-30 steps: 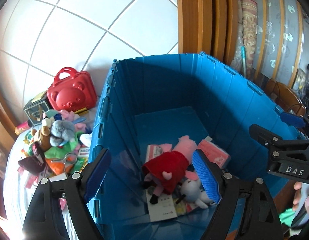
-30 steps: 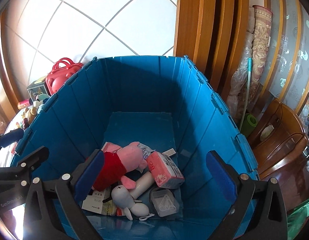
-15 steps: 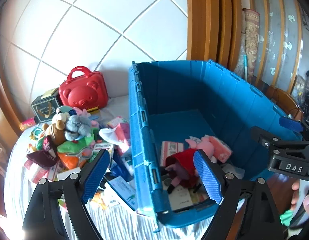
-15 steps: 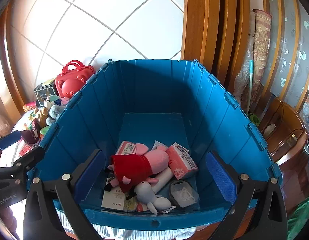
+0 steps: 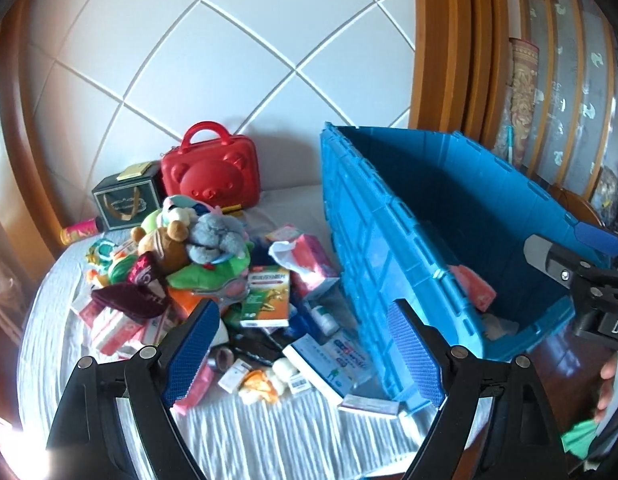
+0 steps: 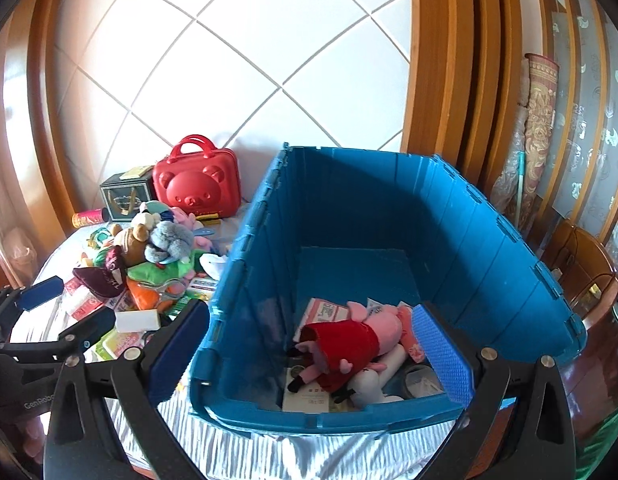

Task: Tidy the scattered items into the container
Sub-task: 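Withdraw both grippers from the bin toward the table heap, then lower both grippers toward the green wipes pack and a small white medicine box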

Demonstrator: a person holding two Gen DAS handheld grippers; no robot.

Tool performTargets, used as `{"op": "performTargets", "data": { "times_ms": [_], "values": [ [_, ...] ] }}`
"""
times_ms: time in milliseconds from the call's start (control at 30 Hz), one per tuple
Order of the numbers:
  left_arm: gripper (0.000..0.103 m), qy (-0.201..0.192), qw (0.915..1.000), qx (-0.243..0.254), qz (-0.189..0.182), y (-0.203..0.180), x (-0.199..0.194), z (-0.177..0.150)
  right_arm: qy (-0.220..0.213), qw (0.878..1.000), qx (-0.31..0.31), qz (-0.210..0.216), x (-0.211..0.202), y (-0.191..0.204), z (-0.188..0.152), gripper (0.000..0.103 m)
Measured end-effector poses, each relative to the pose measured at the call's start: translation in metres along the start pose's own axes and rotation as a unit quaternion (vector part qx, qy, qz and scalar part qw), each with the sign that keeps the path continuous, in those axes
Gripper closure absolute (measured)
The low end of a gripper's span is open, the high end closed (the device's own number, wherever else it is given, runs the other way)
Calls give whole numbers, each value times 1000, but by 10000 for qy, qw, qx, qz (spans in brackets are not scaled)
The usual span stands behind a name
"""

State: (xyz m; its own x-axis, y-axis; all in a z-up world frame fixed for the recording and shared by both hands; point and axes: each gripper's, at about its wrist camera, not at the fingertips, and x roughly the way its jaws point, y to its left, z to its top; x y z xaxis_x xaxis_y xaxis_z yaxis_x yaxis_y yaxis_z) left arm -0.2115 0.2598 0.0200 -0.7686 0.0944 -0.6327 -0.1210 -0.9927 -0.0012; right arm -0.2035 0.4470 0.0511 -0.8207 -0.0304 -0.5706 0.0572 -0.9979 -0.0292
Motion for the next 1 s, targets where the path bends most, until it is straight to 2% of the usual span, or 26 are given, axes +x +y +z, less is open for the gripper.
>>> {"op": "performTargets", "data": {
  "times_ms": [233, 467, 633, 833, 1000],
  "values": [
    [16, 276, 9985, -189, 431, 82, 6, -34, 14, 9981, -321, 524, 7, 80, -6, 0],
    [16, 720, 9928, -454, 846, 160, 23, -86, 147, 9932, -415, 1080, 27, 142, -33, 0],
    [16, 1074, 9866, -670, 1033, 196, 44, -121, 710, 9878, -494, 1294, 65, 175, -63, 0],
    [16, 1572, 9762, -984, 1126, 221, 81, -155, 1631, 9732, -637, 1490, 136, 202, -104, 0],
    [16, 1976, 9678, -1064, 1136, 222, 118, -169, 2207, 9593, -635, 1645, 191, 213, -126, 0]
  ]
}}
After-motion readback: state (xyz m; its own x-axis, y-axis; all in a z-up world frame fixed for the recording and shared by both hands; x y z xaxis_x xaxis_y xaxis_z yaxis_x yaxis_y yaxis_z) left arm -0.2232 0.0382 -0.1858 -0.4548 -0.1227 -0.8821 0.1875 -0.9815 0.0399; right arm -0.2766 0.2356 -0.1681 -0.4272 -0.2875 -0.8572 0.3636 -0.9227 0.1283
